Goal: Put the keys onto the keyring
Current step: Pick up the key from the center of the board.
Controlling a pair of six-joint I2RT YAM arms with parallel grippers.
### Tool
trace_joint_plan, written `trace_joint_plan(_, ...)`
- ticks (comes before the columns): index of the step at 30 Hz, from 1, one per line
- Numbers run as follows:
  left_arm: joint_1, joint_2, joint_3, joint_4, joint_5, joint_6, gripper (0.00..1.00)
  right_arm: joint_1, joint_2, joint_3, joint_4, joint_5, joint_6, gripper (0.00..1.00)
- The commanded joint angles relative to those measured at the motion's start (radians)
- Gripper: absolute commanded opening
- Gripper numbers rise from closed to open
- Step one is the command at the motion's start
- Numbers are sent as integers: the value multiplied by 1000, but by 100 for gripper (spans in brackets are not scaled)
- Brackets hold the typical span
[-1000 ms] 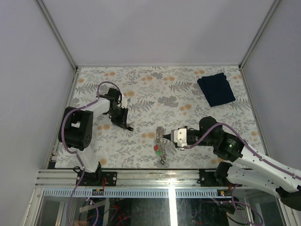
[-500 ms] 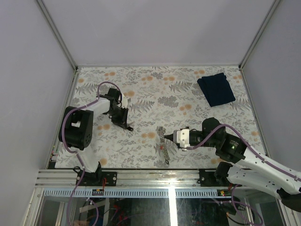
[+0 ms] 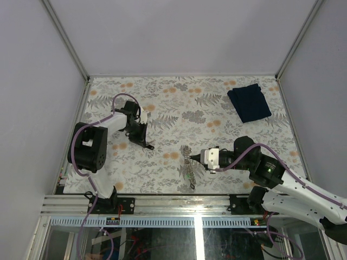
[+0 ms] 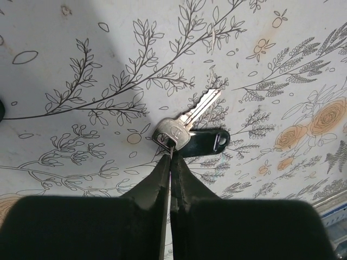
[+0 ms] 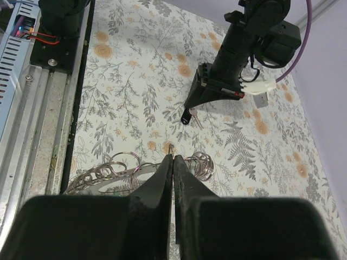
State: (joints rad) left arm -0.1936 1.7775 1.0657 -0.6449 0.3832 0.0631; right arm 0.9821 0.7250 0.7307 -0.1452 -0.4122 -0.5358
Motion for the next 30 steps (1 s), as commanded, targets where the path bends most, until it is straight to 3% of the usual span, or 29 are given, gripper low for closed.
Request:
trace_joint_plan(1, 4, -43, 21, 56, 10, -26, 0, 10, -23, 4, 86, 30, 32, 0)
trace_joint_plan(10, -48, -266, 5, 66, -123, -32, 0, 9, 43, 6, 161, 89, 69, 0)
trace_joint_plan(20, -289, -484, -46, 114, -369, -48, 0, 10, 193, 42, 267, 196, 182, 0)
trace_joint_plan(30, -405, -671, -168, 254, -336, -89, 0, 10, 270, 102, 189, 292, 279, 0)
